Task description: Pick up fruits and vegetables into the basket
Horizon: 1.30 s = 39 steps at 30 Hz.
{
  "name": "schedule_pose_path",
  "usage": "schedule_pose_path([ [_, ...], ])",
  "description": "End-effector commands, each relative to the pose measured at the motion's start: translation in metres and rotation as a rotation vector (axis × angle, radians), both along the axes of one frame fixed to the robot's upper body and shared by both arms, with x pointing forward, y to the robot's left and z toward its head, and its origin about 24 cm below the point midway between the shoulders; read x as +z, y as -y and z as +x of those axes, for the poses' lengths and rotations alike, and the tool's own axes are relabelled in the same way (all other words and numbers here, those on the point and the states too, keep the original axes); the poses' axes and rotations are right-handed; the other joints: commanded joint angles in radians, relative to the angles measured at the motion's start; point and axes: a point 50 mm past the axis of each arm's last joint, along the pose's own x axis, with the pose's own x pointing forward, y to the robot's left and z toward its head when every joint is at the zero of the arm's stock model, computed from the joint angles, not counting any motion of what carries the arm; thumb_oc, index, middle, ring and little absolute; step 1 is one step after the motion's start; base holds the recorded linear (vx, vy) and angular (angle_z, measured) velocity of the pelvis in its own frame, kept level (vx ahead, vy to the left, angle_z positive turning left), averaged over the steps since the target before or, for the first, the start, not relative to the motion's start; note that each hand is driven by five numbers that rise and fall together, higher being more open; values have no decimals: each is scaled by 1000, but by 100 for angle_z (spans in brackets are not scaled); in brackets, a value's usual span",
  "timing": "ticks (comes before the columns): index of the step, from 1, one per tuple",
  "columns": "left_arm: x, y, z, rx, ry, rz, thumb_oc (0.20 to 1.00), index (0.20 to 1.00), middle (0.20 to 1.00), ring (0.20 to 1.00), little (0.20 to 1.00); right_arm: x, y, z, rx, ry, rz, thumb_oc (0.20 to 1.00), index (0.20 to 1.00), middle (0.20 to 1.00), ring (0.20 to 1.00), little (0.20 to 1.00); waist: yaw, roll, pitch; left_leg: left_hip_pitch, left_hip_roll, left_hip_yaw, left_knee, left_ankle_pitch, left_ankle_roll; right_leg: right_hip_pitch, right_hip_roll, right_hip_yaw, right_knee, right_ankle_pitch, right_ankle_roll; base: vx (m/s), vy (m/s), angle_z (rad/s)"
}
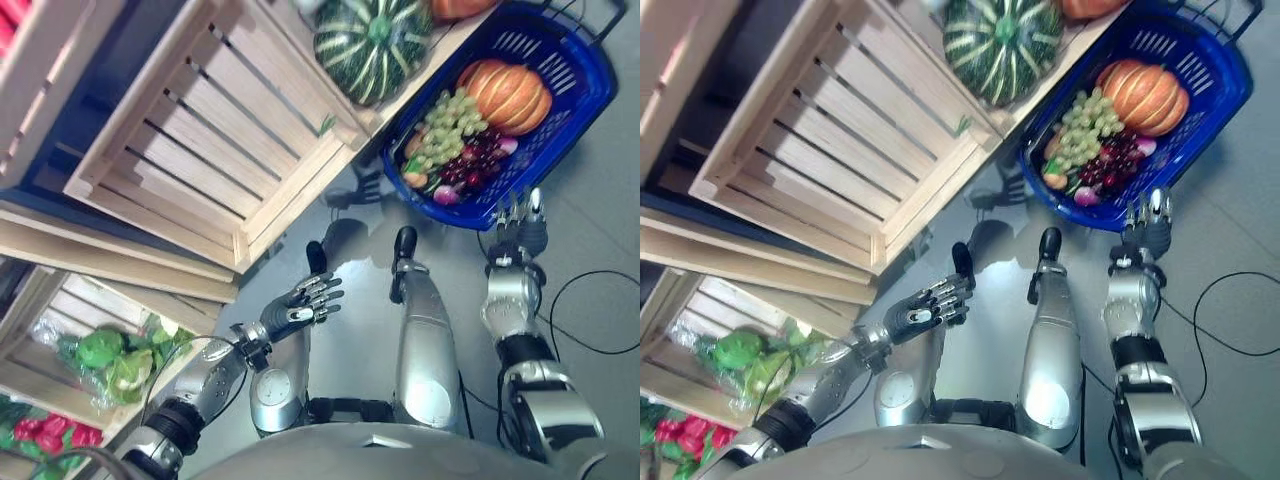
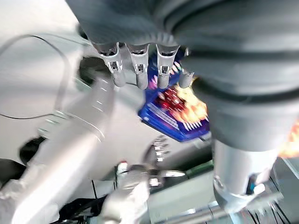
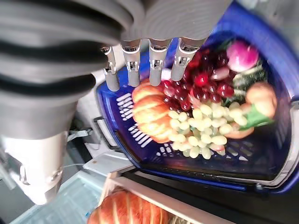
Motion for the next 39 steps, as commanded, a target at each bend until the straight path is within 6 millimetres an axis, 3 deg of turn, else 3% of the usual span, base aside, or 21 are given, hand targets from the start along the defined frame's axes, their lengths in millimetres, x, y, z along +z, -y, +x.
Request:
schedule_pose_path([
  [1,-13,-12,-24,103,-90,-32,1000,1000,1000,1000,1000,9,-14,-9,115,64,-169,1000,1000,1000,1000,1000,-31,-68,-32,38,27,10,68,-58,26,156,2,-26,-13,-46,32,139,109,-10],
  [2,-16,-17,-27,151,-93,-7,1000,1000,1000,1000,1000,5,-22,-18,174,38,-234,1000,1000,1000,1000,1000,-32,-90,-69,78,29,11,57,-65,28,204,2,-22,-49,-38,42,153,111,-16],
  [5,-25,-28,-37,231,-121,13,1000,1000,1000,1000,1000,-13,-28,-37,273,-47,-246,1000,1000,1000,1000,1000,-32,-119,-141,152,29,11,14,-71,28,294,1,-17,-126,-22,66,164,97,-21],
  [13,-51,-58,-59,414,-218,198,1000,1000,1000,1000,1000,-57,-65,-72,580,-296,-323,1000,1000,1000,1000,1000,-11,-151,-292,279,20,24,-70,-82,36,402,-10,-15,-214,12,110,113,72,-7],
  [14,-57,-66,-62,438,-236,260,1000,1000,1000,1000,1000,-70,-72,-78,647,-376,-321,1000,1000,1000,1000,1000,-6,-157,-314,304,18,27,-88,-82,36,421,-13,-20,-227,19,117,19,47,-2],
  [19,-72,-76,-66,440,-330,359,1000,1000,1000,1000,1000,-102,-90,-96,813,-571,-255,1000,1000,1000,1000,1000,4,-159,-343,349,16,30,-138,-71,34,457,-19,-36,-261,37,131,-10,32,2],
  [20,-78,-77,-67,404,-369,394,1000,1000,1000,1000,1000,-113,-93,-101,853,-641,-314,1000,1000,1000,1000,1000,10,-160,-352,360,15,31,-157,-64,32,466,-21,-45,-272,45,137,-49,14,3],
  [26,-95,-75,-67,315,-466,475,1000,1000,1000,1000,1000,-153,-89,-128,865,-936,-216,1000,1000,1000,1000,1000,19,-144,-374,400,5,41,-234,-35,25,509,-19,-86,-334,70,144,-46,30,6],
  [31,-102,-68,-73,277,-546,437,1000,1000,1000,1000,1000,-166,-95,-146,929,-1039,-136,1000,1000,1000,1000,1000,26,-137,-384,409,-2,49,-234,-42,30,527,-18,-103,-349,65,138,-56,24,-1],
  [39,-109,-57,-83,170,-644,400,1000,1000,1000,1000,1000,-172,-95,-153,996,-1114,-130,1000,1000,1000,1000,1000,43,-141,-397,424,-9,43,-231,-51,36,559,-3,-116,-367,55,122,-46,-7,6],
])
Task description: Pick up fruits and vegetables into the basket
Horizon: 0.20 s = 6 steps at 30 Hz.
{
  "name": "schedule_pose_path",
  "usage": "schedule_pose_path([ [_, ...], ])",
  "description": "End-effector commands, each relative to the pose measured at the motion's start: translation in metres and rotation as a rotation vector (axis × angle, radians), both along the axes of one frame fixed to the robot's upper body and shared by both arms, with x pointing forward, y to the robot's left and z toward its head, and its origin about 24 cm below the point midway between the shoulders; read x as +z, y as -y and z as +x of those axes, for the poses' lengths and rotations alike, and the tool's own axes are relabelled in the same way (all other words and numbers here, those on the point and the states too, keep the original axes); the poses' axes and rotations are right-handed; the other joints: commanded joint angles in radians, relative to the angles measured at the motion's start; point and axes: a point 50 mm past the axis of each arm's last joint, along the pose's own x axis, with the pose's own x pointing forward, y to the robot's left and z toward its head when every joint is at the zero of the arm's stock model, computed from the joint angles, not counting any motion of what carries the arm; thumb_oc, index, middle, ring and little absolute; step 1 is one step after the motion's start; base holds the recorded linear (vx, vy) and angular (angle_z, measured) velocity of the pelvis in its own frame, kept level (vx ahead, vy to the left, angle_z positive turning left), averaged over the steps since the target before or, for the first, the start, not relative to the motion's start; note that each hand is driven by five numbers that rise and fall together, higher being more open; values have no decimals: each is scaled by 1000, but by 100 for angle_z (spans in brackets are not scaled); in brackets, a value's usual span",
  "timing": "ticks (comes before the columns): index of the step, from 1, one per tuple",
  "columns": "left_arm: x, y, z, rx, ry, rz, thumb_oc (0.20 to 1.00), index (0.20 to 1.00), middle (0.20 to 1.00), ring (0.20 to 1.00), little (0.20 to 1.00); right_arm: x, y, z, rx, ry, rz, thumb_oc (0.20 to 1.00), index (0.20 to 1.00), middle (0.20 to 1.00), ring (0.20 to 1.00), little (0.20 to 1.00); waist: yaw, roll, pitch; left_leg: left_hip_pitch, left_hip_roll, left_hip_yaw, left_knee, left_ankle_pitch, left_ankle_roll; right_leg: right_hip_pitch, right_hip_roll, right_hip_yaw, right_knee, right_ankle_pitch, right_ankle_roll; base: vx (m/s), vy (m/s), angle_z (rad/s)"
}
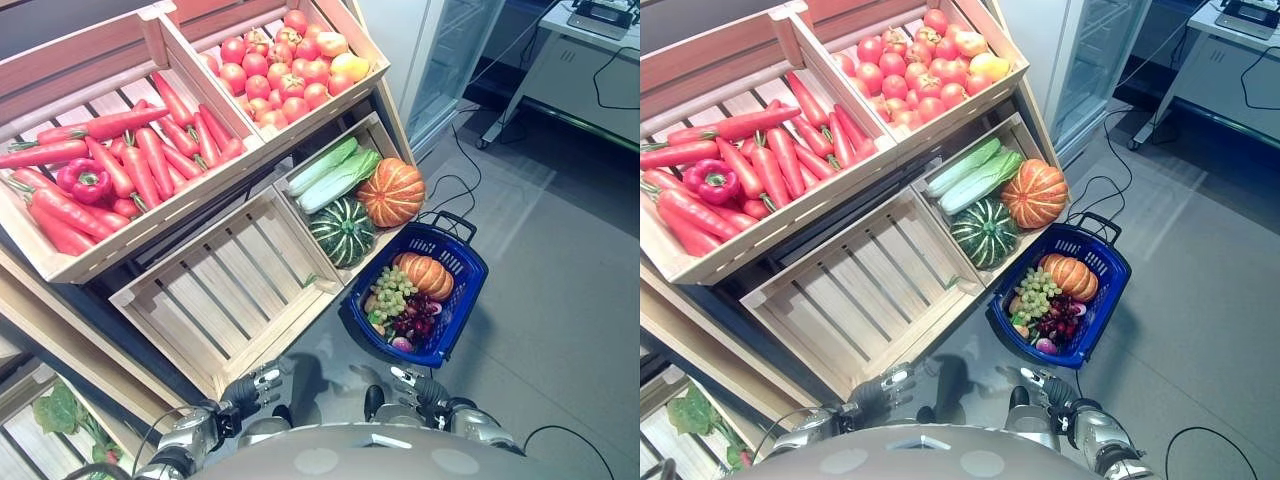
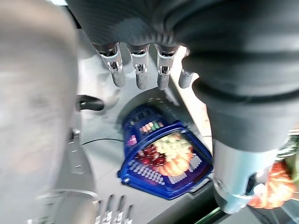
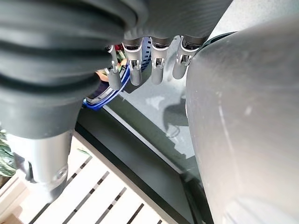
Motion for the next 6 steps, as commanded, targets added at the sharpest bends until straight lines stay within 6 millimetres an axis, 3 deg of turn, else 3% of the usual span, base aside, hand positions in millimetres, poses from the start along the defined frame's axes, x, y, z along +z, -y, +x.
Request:
schedule_pose_path([
  [1,1,9,15,-20,-21,-76,1000,1000,1000,1000,1000,-3,-14,5,67,-29,58,1000,1000,1000,1000,1000,12,-18,34,-45,-26,2,65,-65,41,27,-69,-63,77,-55,76,0,0,0],
  [6,-5,8,5,-4,-119,-46,1000,1000,1000,1000,1000,-4,-15,2,59,-58,64,1000,1000,1000,1000,1000,15,-26,29,-40,-25,-2,65,-67,41,38,-62,-62,69,-57,72,0,0,0],
])
